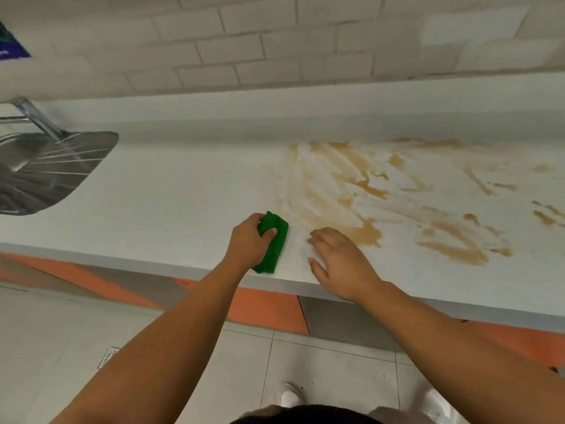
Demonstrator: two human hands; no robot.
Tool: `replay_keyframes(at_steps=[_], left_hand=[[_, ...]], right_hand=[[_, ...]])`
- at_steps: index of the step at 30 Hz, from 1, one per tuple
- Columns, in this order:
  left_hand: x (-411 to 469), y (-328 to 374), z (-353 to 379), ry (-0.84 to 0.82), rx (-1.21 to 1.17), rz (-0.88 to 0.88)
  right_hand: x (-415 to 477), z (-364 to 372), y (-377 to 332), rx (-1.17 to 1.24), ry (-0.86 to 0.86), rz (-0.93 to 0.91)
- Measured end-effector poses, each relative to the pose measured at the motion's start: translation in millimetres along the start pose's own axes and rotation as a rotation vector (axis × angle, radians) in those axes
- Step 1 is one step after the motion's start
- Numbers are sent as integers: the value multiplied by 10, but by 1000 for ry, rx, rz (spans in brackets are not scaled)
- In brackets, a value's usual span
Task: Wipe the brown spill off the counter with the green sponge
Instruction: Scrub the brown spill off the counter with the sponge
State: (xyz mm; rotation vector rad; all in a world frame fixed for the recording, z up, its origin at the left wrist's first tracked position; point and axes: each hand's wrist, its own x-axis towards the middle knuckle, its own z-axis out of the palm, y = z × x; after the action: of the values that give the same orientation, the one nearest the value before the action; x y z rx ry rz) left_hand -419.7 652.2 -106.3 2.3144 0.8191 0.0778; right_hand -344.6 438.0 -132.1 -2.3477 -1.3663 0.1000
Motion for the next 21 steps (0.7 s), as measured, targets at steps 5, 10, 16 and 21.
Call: replay_keyframes(at_steps=[5,10,16,21], left_hand=[[50,-334,108,153,257,331],[-68,-553,338,7,381,541],[-147,-649,244,-60,508,582],[229,-428,308,-50,557,437]], right_hand=[[-9,235,-49,-100,-61,3],[-129,344,-23,-158,-147,-5],[-123,390,-13,-210,-168,17],[-113,436,4,-233,-185,23]])
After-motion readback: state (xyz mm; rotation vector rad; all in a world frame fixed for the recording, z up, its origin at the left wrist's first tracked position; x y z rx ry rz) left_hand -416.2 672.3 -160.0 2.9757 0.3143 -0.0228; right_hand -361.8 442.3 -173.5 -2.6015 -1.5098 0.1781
